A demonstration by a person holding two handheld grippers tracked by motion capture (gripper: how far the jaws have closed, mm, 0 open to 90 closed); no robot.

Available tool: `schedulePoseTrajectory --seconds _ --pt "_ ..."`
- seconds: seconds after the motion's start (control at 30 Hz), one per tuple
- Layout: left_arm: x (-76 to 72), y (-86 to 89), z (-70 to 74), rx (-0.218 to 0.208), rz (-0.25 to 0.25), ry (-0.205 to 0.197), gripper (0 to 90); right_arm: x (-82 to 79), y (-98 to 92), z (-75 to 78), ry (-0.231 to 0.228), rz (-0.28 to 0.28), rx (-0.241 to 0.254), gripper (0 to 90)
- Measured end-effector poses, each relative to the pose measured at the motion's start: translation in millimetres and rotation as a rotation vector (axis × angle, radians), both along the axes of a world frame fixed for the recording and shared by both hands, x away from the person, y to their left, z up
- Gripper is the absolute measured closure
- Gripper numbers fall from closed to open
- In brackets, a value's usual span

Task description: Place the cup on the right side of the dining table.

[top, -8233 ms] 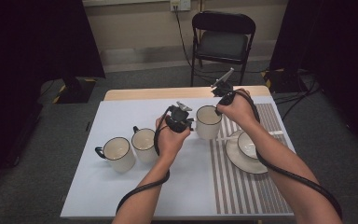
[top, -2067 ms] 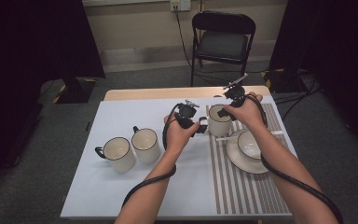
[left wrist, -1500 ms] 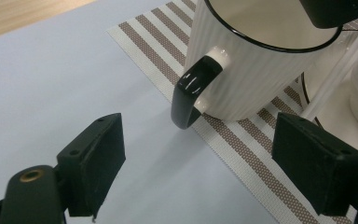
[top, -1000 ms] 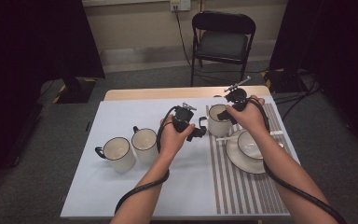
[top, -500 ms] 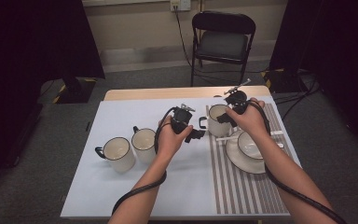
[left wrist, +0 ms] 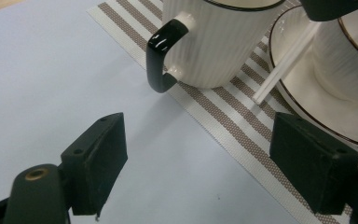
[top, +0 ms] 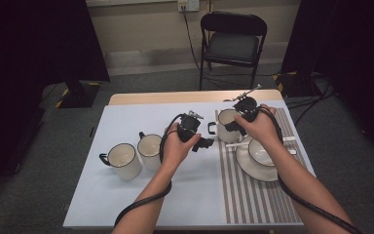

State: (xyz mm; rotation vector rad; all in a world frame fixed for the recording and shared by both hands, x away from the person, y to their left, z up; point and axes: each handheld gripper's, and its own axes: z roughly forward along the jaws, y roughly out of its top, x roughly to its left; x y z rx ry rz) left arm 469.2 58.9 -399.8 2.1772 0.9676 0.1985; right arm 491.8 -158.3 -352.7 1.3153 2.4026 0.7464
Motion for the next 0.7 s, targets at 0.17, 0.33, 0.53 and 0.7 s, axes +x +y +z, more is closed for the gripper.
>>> schedulePoseTrajectory --seconds 0.17,0.33,0.53,0.7 --pt "-2.4 0.8 -0.4 0.001 -0.007 0.004 18.9 -3.0 -0.1 -0.5 0.001 0.004 0.004 15.8" --pt "-7.5 0.3 -3.2 -0.008 -0.015 0.015 19.2 -5.6 -1.3 1.2 -0.001 0.009 0.013 15.9" --pt "-12.1 1.9 -4.6 -0.012 -0.019 0.024 19.2 -9.6 -1.2 1.4 -0.004 0.013 0.014 16.1" --pt "-15.9 4.1 -4.3 -0.015 -0.020 0.024 19.2 -12.9 1.2 0.7 -0.002 0.023 0.020 16.1"
